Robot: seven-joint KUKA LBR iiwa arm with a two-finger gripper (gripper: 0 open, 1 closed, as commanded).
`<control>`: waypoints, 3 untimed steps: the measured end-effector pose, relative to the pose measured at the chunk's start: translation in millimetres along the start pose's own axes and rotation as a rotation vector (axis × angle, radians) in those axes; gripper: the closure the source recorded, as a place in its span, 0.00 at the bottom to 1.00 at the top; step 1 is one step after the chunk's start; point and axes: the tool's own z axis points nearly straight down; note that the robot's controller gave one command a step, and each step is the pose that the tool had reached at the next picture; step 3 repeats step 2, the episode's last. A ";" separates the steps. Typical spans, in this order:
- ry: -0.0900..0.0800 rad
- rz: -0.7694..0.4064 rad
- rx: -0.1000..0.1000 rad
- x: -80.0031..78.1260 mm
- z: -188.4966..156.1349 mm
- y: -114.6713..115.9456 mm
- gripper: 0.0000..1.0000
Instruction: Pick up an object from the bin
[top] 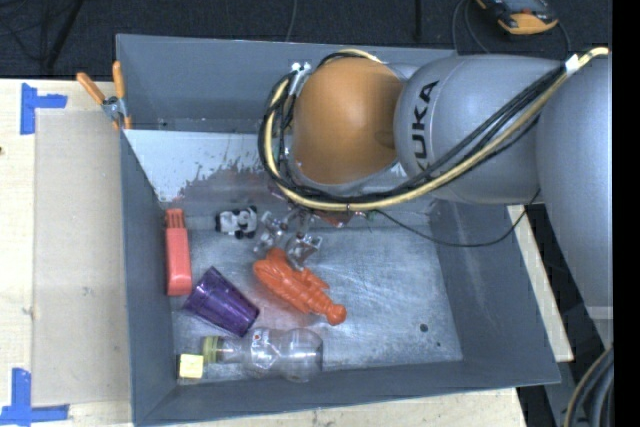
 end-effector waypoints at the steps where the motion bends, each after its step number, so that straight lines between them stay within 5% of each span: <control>1: -0.001 -0.018 0.002 0.4 -59.8 -0.9 1.00; 3: -0.013 -0.031 0.016 -5.7 -64.2 0.5 1.00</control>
Offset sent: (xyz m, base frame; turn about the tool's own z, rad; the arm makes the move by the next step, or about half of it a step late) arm -0.0046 0.0136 -0.0066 -0.0472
